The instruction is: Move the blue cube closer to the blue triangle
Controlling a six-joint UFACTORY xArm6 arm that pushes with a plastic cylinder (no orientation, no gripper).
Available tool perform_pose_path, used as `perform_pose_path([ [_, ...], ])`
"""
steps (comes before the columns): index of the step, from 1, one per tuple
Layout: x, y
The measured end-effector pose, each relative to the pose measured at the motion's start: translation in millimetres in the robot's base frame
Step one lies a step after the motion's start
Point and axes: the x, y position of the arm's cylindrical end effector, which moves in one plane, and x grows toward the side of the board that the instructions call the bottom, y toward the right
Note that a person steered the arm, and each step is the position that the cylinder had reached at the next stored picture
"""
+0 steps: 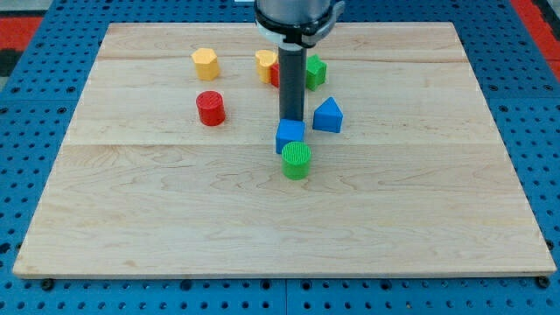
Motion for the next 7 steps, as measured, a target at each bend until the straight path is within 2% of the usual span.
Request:
perform_pose_path([
  [1, 9, 0],
  [4, 27, -75],
  [7, 59, -27],
])
